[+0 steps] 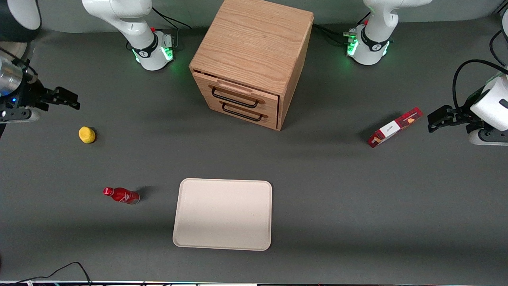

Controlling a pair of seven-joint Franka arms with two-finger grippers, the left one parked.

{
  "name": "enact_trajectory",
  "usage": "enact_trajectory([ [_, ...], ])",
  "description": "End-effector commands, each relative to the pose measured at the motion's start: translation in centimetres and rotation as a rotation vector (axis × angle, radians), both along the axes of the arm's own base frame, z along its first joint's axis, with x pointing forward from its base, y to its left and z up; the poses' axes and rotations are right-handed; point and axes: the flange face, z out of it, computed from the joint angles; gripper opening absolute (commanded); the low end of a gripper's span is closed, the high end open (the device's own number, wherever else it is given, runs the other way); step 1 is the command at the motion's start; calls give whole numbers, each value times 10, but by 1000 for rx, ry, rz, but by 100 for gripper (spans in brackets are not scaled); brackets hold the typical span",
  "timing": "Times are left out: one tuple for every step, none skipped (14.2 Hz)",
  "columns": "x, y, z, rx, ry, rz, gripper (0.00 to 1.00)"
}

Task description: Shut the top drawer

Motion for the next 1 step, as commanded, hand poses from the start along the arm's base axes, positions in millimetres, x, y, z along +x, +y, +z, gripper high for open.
enact_trajectory([
  [23, -1, 6, -18, 27, -13, 100],
])
